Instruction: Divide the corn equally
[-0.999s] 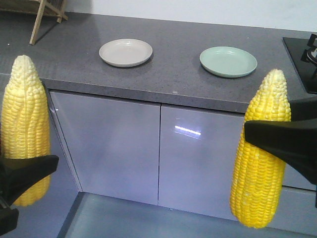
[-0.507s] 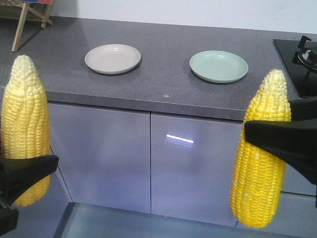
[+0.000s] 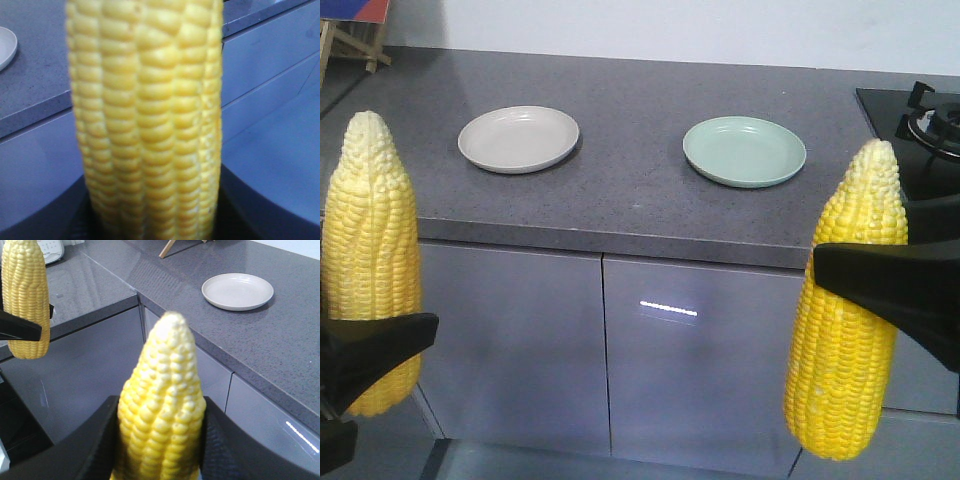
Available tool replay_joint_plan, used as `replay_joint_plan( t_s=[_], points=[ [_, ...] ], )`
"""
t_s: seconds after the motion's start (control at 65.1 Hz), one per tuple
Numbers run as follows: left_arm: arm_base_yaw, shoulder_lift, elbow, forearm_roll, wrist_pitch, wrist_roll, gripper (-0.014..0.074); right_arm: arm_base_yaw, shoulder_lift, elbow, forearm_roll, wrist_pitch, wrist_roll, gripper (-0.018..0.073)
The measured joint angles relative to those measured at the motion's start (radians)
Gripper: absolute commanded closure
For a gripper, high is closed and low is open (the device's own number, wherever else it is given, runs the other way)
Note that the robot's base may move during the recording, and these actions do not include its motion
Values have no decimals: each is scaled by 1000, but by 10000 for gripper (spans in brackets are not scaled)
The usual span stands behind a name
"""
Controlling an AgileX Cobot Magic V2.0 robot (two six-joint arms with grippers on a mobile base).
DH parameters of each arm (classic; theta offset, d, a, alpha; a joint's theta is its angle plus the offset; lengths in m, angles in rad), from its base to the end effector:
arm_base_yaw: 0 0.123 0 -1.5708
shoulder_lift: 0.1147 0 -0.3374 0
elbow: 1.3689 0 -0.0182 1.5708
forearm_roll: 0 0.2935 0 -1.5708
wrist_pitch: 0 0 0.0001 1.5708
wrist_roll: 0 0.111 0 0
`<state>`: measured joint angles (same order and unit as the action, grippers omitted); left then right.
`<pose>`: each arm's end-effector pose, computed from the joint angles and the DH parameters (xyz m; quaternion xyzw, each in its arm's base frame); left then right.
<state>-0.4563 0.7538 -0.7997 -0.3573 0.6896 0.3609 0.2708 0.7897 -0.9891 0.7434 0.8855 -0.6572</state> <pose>0.1365 -0.0945 0.3833 0.2822 0.8152 -0.1880 0.4695 0.1319 0.0970 0.4477 -0.3044 0.7689 0.2658 0.4954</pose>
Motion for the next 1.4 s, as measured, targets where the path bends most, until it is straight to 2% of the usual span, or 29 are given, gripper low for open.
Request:
replay_joint_plan(
  t_s=[1.399],
  points=[
    [0, 0, 0, 0, 0, 0, 318, 0, 0, 0, 0, 0, 0, 335]
  ],
)
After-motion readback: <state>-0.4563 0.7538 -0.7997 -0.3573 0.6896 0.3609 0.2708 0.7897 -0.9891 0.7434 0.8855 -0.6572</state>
